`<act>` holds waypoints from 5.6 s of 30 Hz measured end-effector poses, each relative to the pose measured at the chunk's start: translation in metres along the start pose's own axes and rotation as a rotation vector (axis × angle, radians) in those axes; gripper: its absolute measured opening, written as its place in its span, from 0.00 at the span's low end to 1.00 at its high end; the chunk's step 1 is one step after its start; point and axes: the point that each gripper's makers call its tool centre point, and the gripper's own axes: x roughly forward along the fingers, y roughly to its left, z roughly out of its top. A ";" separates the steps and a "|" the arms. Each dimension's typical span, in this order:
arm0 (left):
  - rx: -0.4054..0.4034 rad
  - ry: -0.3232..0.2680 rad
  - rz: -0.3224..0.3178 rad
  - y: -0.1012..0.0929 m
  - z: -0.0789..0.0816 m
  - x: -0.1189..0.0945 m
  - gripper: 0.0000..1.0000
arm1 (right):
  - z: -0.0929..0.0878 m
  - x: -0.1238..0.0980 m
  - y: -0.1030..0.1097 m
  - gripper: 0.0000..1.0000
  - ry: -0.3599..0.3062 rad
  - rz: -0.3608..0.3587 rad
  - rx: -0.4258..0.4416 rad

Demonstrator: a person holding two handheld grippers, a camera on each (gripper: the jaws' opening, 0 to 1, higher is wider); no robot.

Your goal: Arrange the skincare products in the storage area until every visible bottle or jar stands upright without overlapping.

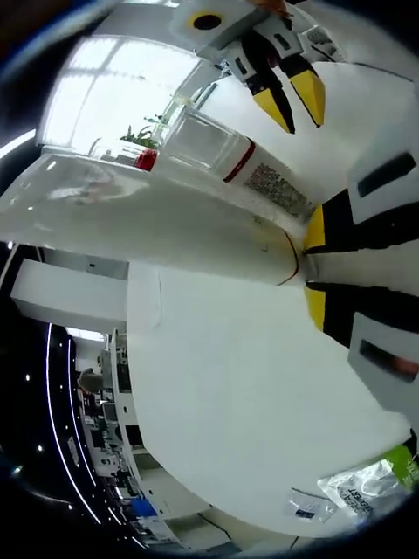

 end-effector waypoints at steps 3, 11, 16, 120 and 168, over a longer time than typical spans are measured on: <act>0.009 0.004 -0.001 0.000 0.001 0.002 0.14 | -0.001 0.000 -0.001 0.13 0.002 -0.005 0.002; 0.018 0.010 -0.002 -0.001 0.007 0.007 0.13 | -0.002 -0.001 -0.003 0.13 0.003 -0.014 0.002; 0.021 0.006 -0.014 -0.004 0.012 0.010 0.12 | -0.003 -0.001 -0.004 0.13 0.006 -0.019 0.004; -0.402 -0.026 0.621 0.118 -0.117 -0.192 0.11 | 0.066 0.144 0.156 0.16 0.119 0.320 0.016; -0.129 0.014 0.607 0.127 -0.123 -0.180 0.00 | 0.085 0.138 0.164 0.01 0.057 0.355 0.156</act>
